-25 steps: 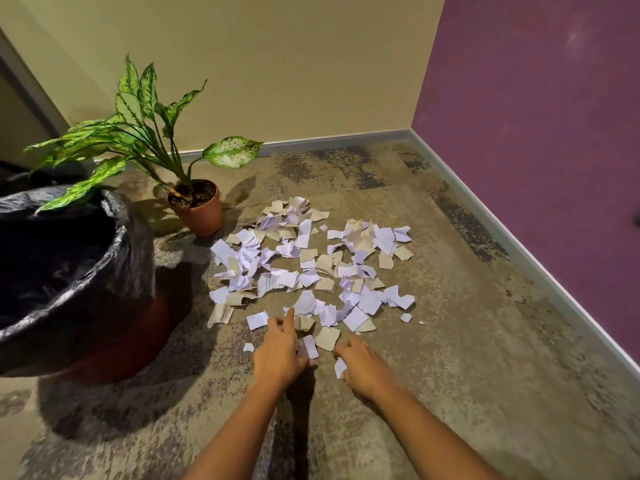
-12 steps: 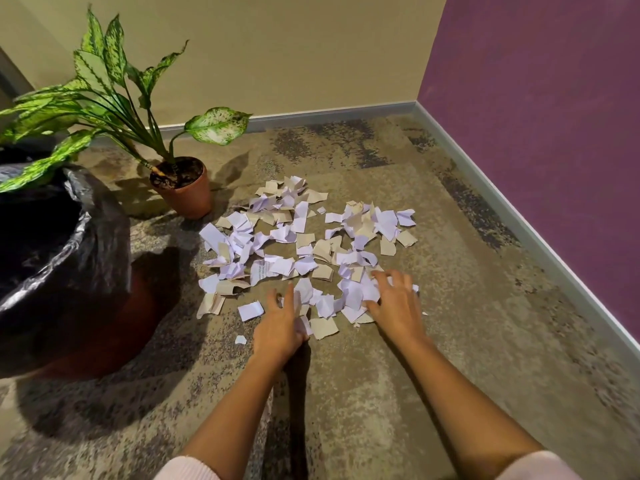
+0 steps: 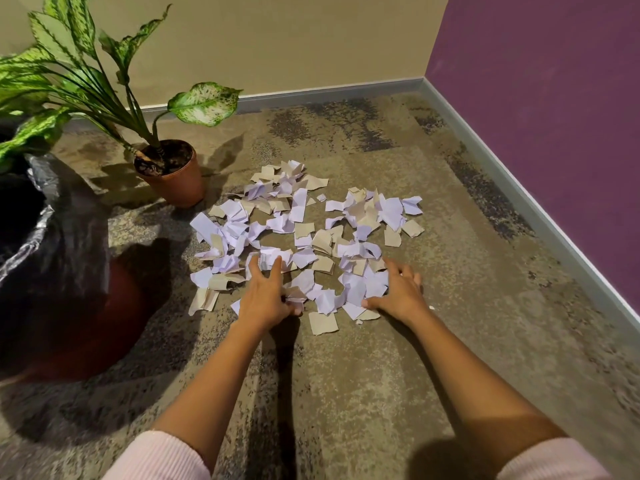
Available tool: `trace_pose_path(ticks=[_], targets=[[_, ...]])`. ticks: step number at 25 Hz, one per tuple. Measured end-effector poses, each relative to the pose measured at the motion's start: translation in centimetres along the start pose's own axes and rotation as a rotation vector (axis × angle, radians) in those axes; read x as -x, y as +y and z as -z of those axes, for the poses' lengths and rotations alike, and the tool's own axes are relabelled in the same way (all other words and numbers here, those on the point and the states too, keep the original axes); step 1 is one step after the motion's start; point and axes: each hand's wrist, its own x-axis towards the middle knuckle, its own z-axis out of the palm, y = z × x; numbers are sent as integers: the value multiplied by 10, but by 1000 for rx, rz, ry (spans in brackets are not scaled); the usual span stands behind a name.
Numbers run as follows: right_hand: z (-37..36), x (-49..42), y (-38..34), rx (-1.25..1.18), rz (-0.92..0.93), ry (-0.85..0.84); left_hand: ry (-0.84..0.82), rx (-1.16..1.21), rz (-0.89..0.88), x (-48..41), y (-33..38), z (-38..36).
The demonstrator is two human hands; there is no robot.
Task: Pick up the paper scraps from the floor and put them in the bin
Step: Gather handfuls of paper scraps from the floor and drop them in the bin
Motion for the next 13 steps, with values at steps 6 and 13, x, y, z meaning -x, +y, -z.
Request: trace_pose_path(ticks=[6, 13], targets=[[7, -24, -32, 57, 97, -32, -62, -109, -4, -26, -9, 15], [10, -50, -50, 199, 118, -228, -312, -162, -98, -56, -5, 20]])
